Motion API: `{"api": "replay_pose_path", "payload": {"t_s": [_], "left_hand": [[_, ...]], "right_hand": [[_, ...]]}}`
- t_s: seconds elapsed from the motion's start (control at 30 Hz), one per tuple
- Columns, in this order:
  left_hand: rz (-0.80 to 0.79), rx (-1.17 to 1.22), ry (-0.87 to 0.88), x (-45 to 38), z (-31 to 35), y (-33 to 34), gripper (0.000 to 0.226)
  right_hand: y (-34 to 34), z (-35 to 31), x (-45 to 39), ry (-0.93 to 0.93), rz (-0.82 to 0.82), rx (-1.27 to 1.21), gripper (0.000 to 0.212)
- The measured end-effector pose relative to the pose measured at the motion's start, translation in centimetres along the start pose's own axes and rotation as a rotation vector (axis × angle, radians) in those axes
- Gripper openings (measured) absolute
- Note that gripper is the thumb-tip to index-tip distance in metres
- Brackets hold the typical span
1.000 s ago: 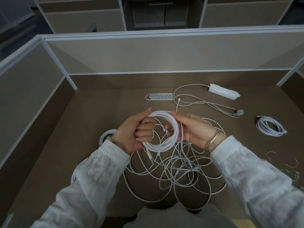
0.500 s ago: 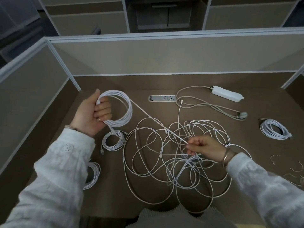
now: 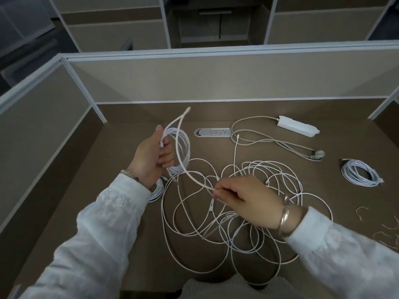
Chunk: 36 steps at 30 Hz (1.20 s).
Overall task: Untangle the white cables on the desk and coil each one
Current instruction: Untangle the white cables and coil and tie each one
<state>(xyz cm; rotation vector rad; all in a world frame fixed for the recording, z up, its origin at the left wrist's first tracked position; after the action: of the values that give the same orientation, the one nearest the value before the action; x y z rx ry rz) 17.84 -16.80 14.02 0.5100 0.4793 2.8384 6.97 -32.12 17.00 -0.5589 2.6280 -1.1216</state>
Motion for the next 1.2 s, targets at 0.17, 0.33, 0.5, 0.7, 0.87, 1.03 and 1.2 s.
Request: {"api": "replay_pose_path", "payload": {"t_s": [0.17,0.33,0.5,0.7,0.87,1.03,1.2], "left_hand": [[-0.223,-0.203,-0.150,1.4,-2.7,3.5,0.047],[-0.371,-0.392,-0.257,3.2,-5.4,5.6,0.042],[-0.428,-0.286,-0.306,3.6,-6.2,6.6,0.042],[-0.391,-0.187,-0.304,3.8,-6.0,6.9,0.038],[-0.275,-0.183,-0.251,3.2,-5.0,6.0,0.041],[-0.284,-0.243,-0.226,3.2,-4.4,6.9,0.042],[-0.417,-0.042,-0.362,4.4,-5.3,8.1,0.042]], "right_hand": [[-2.0,-0.4,-1.2,0.004,0.182,0.187,0.021],[-4.5,-1.3,-1.9,-0.049,0.359,0.343,0.033],[-4.5,-2.1,-1.3,-0.140,0.435,0.598,0.005],[-4.1,-1.5,-0.6,-0.200,0.562,0.480,0.006],[-3.9,4.4,-1.6,0.233,0.322,-0.782,0.032],[-1.2,5.2,-1.9,0.219,0.050,-0.627,0.076],[-1.0,6.3,-2.2,0.207,0.101,-0.680,0.025]]}}
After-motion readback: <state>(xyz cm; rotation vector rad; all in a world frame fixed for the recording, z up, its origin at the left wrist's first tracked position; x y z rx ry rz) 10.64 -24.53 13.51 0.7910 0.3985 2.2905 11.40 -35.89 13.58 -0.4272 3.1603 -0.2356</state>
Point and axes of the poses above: each hand's wrist, its own x-axis away from the middle knuckle, its own y-axis out of the palm, z = x × y, the point moved 9 cm from there along -x, towards the middle knuckle, and after that the axes turned 6 degrees about -x, right-handed, at the moved point
